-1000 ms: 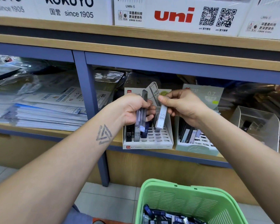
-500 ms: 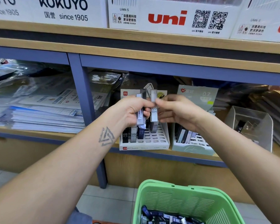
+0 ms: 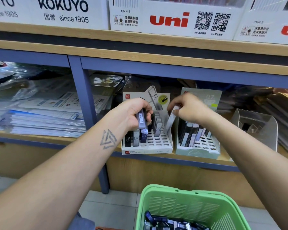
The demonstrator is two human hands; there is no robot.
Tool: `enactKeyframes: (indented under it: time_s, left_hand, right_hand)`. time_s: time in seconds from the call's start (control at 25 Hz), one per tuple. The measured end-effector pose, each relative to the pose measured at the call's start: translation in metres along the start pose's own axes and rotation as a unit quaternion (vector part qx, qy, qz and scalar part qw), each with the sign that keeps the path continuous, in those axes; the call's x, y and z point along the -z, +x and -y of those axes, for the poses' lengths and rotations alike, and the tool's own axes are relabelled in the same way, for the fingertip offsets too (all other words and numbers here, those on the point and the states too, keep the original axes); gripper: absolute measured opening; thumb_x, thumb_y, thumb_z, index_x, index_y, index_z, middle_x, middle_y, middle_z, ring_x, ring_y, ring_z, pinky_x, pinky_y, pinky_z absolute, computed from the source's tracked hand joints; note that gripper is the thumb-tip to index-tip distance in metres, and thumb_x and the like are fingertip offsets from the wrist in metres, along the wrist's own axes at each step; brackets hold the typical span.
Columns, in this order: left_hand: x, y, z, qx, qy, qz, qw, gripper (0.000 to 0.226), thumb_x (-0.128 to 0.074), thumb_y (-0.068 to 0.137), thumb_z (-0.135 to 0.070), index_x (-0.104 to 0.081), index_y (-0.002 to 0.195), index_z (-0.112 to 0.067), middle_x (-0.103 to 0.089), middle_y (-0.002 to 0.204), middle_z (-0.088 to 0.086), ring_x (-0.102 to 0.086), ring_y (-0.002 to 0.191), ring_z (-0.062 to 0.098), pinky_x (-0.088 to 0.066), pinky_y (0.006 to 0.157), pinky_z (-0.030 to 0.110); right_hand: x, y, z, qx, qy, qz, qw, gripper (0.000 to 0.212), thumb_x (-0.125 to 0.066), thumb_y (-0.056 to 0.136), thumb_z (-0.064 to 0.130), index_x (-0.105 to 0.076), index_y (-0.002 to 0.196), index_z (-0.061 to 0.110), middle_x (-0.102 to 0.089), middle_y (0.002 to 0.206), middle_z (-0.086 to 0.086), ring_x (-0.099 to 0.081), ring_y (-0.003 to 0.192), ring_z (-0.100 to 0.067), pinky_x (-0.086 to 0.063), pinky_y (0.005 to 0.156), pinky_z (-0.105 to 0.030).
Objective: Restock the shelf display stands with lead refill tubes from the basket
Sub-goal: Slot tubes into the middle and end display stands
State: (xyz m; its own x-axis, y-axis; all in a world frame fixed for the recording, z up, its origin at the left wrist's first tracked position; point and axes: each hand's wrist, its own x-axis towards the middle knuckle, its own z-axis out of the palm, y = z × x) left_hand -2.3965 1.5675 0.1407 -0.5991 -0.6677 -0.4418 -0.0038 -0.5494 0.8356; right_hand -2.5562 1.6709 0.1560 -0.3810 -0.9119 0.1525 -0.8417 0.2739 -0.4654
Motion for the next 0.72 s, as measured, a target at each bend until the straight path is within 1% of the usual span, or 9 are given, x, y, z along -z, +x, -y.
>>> enactKeyframes:
  time_s: [0.04, 0.08, 0.16, 0.32, 0.52, 0.64, 0.72]
  left_hand:
    - [0.0, -0.001, 0.0, 0.001, 0.003, 0.0, 1.0, 0.016, -0.047, 0.092, 0.003, -0.053, 0.078, -0.003, -0.052, 0.062, 0.009, -0.04, 0.047, 0.012, -0.038, 0.038, 0.017]
    - [0.0, -0.001, 0.0, -0.001, 0.009, 0.0, 1.0, 0.015, -0.047, 0.092, 0.002, -0.053, 0.079, -0.004, -0.052, 0.061, 0.008, -0.04, 0.046, 0.011, -0.036, 0.038, 0.017]
    - [0.0, -0.002, 0.0, -0.004, 0.017, 0.006, 1.0, 0.014, -0.047, 0.093, 0.001, -0.054, 0.082, -0.004, -0.051, 0.06, 0.007, -0.039, 0.044, 0.01, -0.034, 0.039, 0.016]
    - [0.003, -0.001, -0.002, -0.01, 0.018, 0.016, 1.0, 0.017, -0.045, 0.094, 0.001, -0.053, 0.08, -0.004, -0.05, 0.061, 0.007, -0.037, 0.046, 0.01, -0.032, 0.039, 0.015]
    - [0.007, 0.001, -0.002, -0.008, 0.019, 0.016, 1.0, 0.013, -0.046, 0.093, 0.001, -0.054, 0.084, -0.003, -0.051, 0.06, 0.007, -0.039, 0.045, 0.01, -0.033, 0.038, 0.016]
    - [0.008, 0.001, -0.002, -0.011, 0.018, 0.016, 1.0, 0.011, -0.046, 0.092, 0.002, -0.054, 0.087, -0.003, -0.051, 0.061, 0.008, -0.038, 0.044, 0.01, -0.033, 0.038, 0.017]
    - [0.009, 0.001, -0.002, -0.012, 0.015, 0.016, 1.0, 0.009, -0.047, 0.091, 0.002, -0.055, 0.09, -0.003, -0.052, 0.061, 0.008, -0.039, 0.044, 0.01, -0.034, 0.038, 0.017]
  right_hand:
    - [-0.007, 0.001, -0.001, 0.025, -0.043, 0.019, 0.999, 0.022, -0.066, 0.09, 0.005, -0.073, 0.104, 0.02, -0.066, 0.109, 0.003, -0.062, 0.098, -0.016, -0.049, 0.078, -0.025]
    - [-0.016, 0.0, -0.002, 0.042, -0.063, 0.025, 0.997, 0.021, -0.071, 0.088, 0.008, -0.071, 0.106, 0.02, -0.067, 0.107, -0.001, -0.063, 0.098, -0.019, -0.053, 0.083, -0.031]
    - [-0.035, 0.0, -0.007, 0.061, -0.058, 0.008, 0.996, 0.02, -0.074, 0.087, 0.009, -0.071, 0.104, 0.018, -0.07, 0.101, -0.004, -0.066, 0.097, -0.022, -0.056, 0.087, -0.036]
    - [-0.054, 0.0, -0.013, 0.083, -0.022, -0.024, 0.996, 0.018, -0.072, 0.089, 0.008, -0.074, 0.104, 0.018, -0.072, 0.099, -0.001, -0.066, 0.095, -0.018, -0.054, 0.088, -0.031]
    - [-0.06, -0.001, -0.009, 0.096, -0.012, -0.012, 0.995, 0.016, -0.073, 0.088, 0.009, -0.074, 0.101, 0.018, -0.07, 0.093, 0.002, -0.066, 0.094, -0.018, -0.054, 0.085, -0.032]
    - [-0.065, -0.002, -0.012, 0.09, -0.018, -0.021, 0.996, 0.018, -0.067, 0.093, 0.01, -0.076, 0.107, 0.017, -0.072, 0.102, -0.001, -0.065, 0.098, -0.018, -0.051, 0.087, -0.029]
    - [-0.071, -0.001, -0.015, 0.1, -0.04, -0.052, 0.993, 0.021, -0.065, 0.094, 0.009, -0.076, 0.11, 0.016, -0.069, 0.105, -0.003, -0.063, 0.098, -0.021, -0.051, 0.086, -0.032]
